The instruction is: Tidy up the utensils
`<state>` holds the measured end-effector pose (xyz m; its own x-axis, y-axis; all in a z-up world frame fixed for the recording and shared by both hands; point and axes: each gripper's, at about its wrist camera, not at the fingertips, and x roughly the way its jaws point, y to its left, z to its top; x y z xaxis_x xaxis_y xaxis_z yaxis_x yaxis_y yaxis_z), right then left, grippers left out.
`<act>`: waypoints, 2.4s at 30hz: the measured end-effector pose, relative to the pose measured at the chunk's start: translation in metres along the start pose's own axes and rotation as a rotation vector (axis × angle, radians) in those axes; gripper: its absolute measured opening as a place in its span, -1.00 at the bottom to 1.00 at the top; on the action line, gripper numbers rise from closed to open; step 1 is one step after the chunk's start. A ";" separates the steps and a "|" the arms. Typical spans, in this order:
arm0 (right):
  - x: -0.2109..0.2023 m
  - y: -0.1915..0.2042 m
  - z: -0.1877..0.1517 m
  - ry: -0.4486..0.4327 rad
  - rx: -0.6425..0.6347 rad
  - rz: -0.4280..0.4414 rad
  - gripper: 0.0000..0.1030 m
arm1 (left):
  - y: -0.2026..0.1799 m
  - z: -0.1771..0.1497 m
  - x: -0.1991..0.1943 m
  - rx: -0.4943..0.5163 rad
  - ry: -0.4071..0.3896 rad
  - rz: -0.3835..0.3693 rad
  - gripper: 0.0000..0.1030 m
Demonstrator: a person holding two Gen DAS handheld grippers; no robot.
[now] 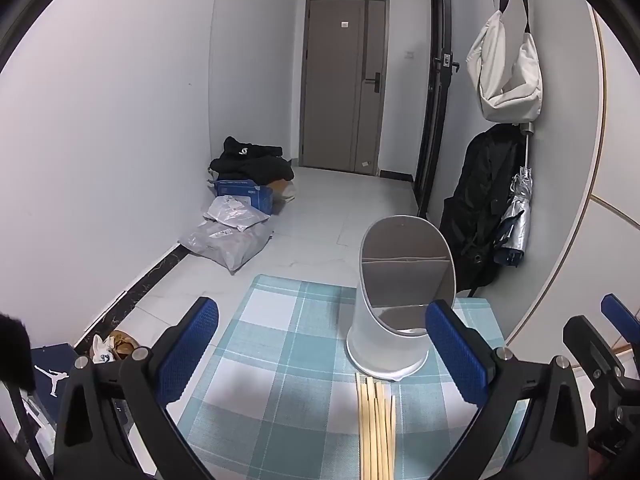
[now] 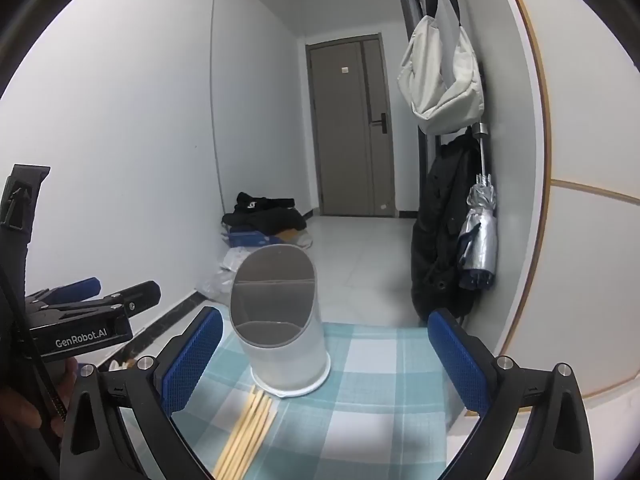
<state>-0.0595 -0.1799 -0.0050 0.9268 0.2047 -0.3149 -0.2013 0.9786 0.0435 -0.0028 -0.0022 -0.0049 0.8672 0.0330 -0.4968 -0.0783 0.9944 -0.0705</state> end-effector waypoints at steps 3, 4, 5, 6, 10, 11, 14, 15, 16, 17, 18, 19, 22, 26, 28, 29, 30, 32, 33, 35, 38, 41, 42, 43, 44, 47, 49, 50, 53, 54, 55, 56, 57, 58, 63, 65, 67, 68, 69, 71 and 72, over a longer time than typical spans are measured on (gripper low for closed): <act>0.001 0.000 0.001 -0.001 -0.001 -0.001 1.00 | 0.000 0.001 -0.002 -0.005 -0.007 -0.016 0.98; 0.001 0.000 0.001 -0.002 -0.001 -0.002 1.00 | 0.000 0.001 -0.002 -0.006 -0.008 -0.017 0.98; 0.000 0.000 0.001 -0.003 -0.001 -0.002 1.00 | 0.000 0.000 -0.002 -0.006 -0.010 -0.010 0.97; 0.000 0.000 0.001 -0.004 -0.001 -0.004 1.00 | 0.000 0.000 -0.003 -0.006 -0.016 0.003 0.98; -0.003 0.001 -0.002 -0.001 0.004 -0.006 1.00 | -0.001 0.001 -0.003 -0.012 -0.012 -0.018 0.98; -0.001 0.001 0.001 -0.003 0.009 -0.006 1.00 | -0.002 0.001 -0.003 -0.011 -0.013 -0.017 0.98; -0.002 0.001 0.002 -0.005 0.005 -0.007 1.00 | -0.003 0.001 -0.003 -0.002 -0.011 -0.009 0.98; -0.002 -0.001 0.003 -0.006 0.006 -0.007 1.00 | -0.004 0.001 -0.003 -0.003 -0.008 -0.012 0.98; -0.002 0.000 0.003 -0.005 0.004 -0.008 1.00 | -0.003 0.001 -0.003 -0.003 -0.008 -0.011 0.98; -0.002 -0.001 0.002 -0.002 0.003 -0.008 1.00 | -0.003 0.001 -0.003 -0.003 -0.006 -0.012 0.98; -0.001 -0.001 0.001 0.006 0.000 -0.009 1.00 | -0.003 0.001 -0.002 -0.004 -0.004 -0.016 0.98; -0.001 -0.001 0.001 0.009 -0.001 -0.010 1.00 | -0.003 0.001 -0.002 -0.005 -0.004 -0.010 0.97; -0.001 -0.001 0.001 0.017 0.005 -0.007 1.00 | -0.004 0.001 -0.002 0.004 0.009 -0.026 0.98; 0.000 0.000 0.001 0.028 0.004 0.000 1.00 | -0.008 0.000 -0.004 0.035 -0.009 -0.010 0.98; 0.000 0.000 0.001 0.030 0.009 0.009 1.00 | -0.009 0.000 -0.006 0.042 -0.023 -0.004 0.98; 0.000 0.000 0.001 0.026 0.009 0.012 1.00 | -0.009 0.000 -0.006 0.043 -0.026 0.000 0.97; 0.000 0.000 0.001 0.020 0.008 0.013 1.00 | -0.008 0.000 -0.006 0.041 -0.027 0.002 0.97; -0.001 0.001 -0.001 -0.005 0.004 0.013 1.00 | -0.006 0.000 -0.005 0.032 -0.023 0.000 0.97; -0.001 0.001 -0.002 -0.005 0.004 0.013 1.00 | -0.005 0.000 -0.004 0.025 -0.019 0.000 0.98; 0.000 0.001 -0.002 -0.006 0.020 0.022 1.00 | -0.003 0.001 -0.003 0.013 -0.011 -0.002 0.97; 0.003 0.001 -0.002 0.026 0.022 0.025 1.00 | -0.003 -0.001 0.000 0.012 -0.003 0.015 0.98; 0.013 0.001 -0.005 0.080 0.021 0.050 1.00 | -0.002 -0.003 0.006 0.022 0.031 0.014 0.98; 0.018 0.001 -0.007 0.111 0.040 0.073 1.00 | -0.001 -0.005 0.009 0.025 0.045 0.020 0.98; 0.023 0.000 -0.008 0.140 0.045 0.083 1.00 | 0.000 -0.006 0.012 0.027 0.060 0.027 0.97; 0.030 0.001 -0.012 0.174 0.051 0.091 1.00 | 0.003 -0.008 0.015 0.025 0.078 0.031 0.97; 0.048 0.001 -0.022 0.285 0.079 0.106 1.00 | 0.011 -0.012 0.027 0.002 0.144 0.021 0.97; 0.065 0.004 -0.032 0.353 0.099 0.128 0.98 | 0.018 -0.017 0.038 -0.024 0.206 0.018 0.98; 0.070 0.007 -0.036 0.339 0.112 0.145 0.98 | 0.022 -0.020 0.045 -0.039 0.238 0.015 0.97; 0.095 0.017 -0.055 0.449 0.096 0.154 0.76 | 0.030 -0.026 0.062 -0.061 0.322 0.015 0.98; 0.104 0.019 -0.062 0.498 0.080 0.146 0.70 | 0.031 -0.027 0.066 -0.064 0.339 0.015 0.97; 0.110 0.019 -0.067 0.551 0.061 0.129 0.55 | 0.033 -0.028 0.071 -0.072 0.356 0.019 0.98; 0.116 0.020 -0.072 0.576 0.058 0.130 0.48 | 0.035 -0.029 0.073 -0.077 0.369 0.019 0.98; 0.125 0.022 -0.079 0.615 0.053 0.128 0.40 | 0.037 -0.030 0.075 -0.079 0.378 0.015 0.98; 0.131 0.020 -0.085 0.643 0.040 0.117 0.28 | 0.038 -0.031 0.078 -0.079 0.393 0.018 0.98; 0.149 0.029 -0.102 0.726 0.032 0.142 0.13 | 0.045 -0.038 0.085 -0.091 0.490 -0.015 0.97; 0.152 0.032 -0.105 0.745 0.019 0.137 0.12 | 0.045 -0.039 0.088 -0.097 0.515 -0.011 0.97; 0.154 0.037 -0.111 0.769 -0.006 0.126 -0.02 | 0.047 -0.039 0.090 -0.099 0.535 -0.007 0.97; 0.158 0.038 -0.114 0.779 -0.029 0.105 -0.08 | 0.050 -0.038 0.092 -0.102 0.541 -0.006 0.97; 0.158 0.040 -0.116 0.788 -0.046 0.088 -0.13 | 0.051 -0.038 0.092 -0.107 0.548 0.002 0.97; 0.158 0.044 -0.115 0.787 -0.076 0.071 -0.20 | 0.054 -0.037 0.094 -0.121 0.552 0.006 0.97; 0.157 0.046 -0.115 0.788 -0.085 0.073 -0.21 | 0.055 -0.036 0.095 -0.128 0.555 0.001 0.97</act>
<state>0.0407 -0.1052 -0.1615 0.4194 0.1608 -0.8934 -0.3060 0.9516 0.0276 0.0574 0.0517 -0.0872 0.4813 -0.0583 -0.8746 -0.1680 0.9731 -0.1573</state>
